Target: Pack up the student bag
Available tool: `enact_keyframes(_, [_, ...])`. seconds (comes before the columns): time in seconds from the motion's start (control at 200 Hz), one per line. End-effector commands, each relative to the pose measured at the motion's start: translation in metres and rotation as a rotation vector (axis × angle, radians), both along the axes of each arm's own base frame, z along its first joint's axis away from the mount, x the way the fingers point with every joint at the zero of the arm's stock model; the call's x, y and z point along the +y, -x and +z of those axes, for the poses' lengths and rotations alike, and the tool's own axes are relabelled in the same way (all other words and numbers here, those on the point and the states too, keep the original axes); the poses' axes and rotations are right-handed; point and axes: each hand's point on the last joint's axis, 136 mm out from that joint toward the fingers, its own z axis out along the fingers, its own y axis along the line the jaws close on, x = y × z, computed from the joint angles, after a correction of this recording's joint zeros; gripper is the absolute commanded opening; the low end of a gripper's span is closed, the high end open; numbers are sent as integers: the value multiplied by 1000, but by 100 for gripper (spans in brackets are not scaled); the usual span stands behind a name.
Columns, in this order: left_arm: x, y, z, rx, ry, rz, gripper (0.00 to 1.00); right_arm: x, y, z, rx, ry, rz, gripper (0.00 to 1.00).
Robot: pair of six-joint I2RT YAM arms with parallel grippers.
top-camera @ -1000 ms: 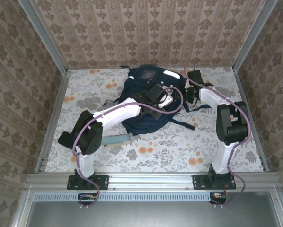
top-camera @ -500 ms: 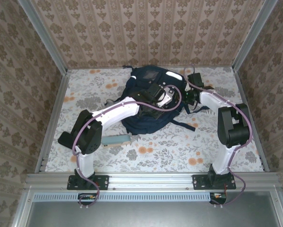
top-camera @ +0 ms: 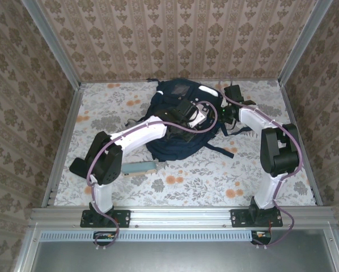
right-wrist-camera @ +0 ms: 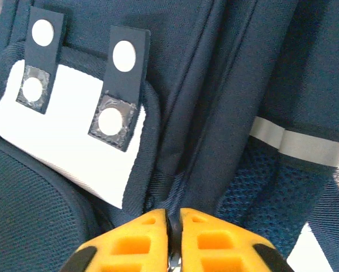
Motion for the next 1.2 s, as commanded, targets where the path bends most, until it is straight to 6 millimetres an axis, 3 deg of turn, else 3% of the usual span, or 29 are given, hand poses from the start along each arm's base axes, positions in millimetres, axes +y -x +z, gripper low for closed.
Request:
enact_keyframes(0.0, [7, -20, 23, -47, 59, 78, 3, 1, 4, -5, 18, -6, 26, 3])
enact_keyframes(0.22, [6, -24, 28, -28, 98, 101, 1, 18, 26, 12, -66, -80, 113, 0])
enact_keyframes(0.49, [-3, -32, 38, 13, 192, 107, 0, 65, 68, 43, -205, -284, 270, 0])
enact_keyframes(0.675, [-6, -35, 39, 49, 225, 123, 3, 82, 89, 46, -229, -389, 267, 0])
enact_keyframes(0.765, [-2, -37, 47, 69, 247, 137, 13, 71, 88, 47, -244, -361, 214, 0])
enact_keyframes(0.905, [8, -34, 66, 76, 291, 95, 50, 40, 73, 68, -290, -314, 97, 0])
enact_keyframes(1.025, [21, -35, 72, 46, 285, 62, 69, 10, 53, 87, -322, -292, 2, 0])
enact_keyframes(1.195, [30, -34, 65, 44, 253, -26, 76, -23, 24, 96, -326, -264, -73, 0])
